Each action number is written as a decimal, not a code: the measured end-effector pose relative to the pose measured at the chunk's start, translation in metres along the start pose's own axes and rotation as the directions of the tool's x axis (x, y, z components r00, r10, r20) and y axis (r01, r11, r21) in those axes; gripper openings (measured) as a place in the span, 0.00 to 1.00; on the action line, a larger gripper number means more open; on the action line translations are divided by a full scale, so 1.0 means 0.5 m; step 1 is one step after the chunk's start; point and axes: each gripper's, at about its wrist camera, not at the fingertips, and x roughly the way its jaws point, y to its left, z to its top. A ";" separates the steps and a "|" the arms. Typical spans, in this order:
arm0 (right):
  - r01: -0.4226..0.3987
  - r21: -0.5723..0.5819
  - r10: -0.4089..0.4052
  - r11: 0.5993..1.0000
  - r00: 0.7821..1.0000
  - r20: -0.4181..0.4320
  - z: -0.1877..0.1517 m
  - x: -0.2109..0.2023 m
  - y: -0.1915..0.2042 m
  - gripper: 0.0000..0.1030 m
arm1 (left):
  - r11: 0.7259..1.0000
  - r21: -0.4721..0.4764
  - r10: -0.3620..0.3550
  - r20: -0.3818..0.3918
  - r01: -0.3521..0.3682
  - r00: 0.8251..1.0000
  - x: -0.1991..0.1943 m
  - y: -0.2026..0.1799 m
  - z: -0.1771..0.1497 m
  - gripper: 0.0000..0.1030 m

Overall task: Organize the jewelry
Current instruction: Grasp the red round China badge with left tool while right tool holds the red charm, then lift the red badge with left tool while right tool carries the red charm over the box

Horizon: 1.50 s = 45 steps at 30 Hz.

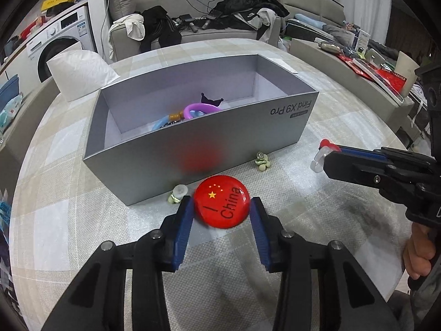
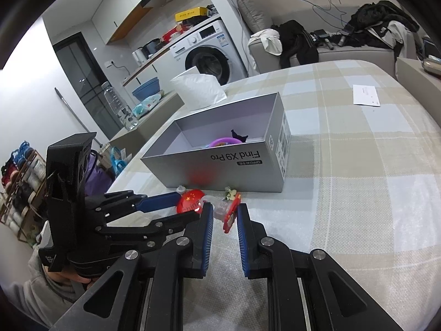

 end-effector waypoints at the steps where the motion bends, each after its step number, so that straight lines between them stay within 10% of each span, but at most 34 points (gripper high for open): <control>1: 0.000 0.001 0.000 1.000 1.000 -0.001 0.000 0.000 0.000 0.16 | 1.000 0.003 -0.005 0.000 0.005 1.000 -0.001 0.000 -0.001 0.35; 13: -0.001 0.000 0.001 1.000 1.000 -0.002 -0.001 0.001 0.003 0.16 | 0.998 -0.006 -0.065 0.020 0.065 0.998 -0.015 -0.001 -0.005 0.14; 18: 0.001 0.003 -0.001 1.000 1.000 -0.002 -0.002 0.000 0.000 0.16 | 0.997 0.007 -0.076 0.008 0.076 0.997 -0.016 -0.010 -0.003 0.16; 24: -0.002 0.003 0.002 1.000 1.000 -0.003 -0.001 0.000 0.000 0.16 | 0.998 0.022 -0.061 0.000 0.061 0.998 -0.008 -0.019 0.001 0.42; 45: -0.004 0.010 0.004 1.000 1.000 -0.001 0.001 -0.004 -0.007 0.16 | 0.996 0.062 -0.065 0.022 0.064 0.998 -0.013 -0.028 0.000 0.36</control>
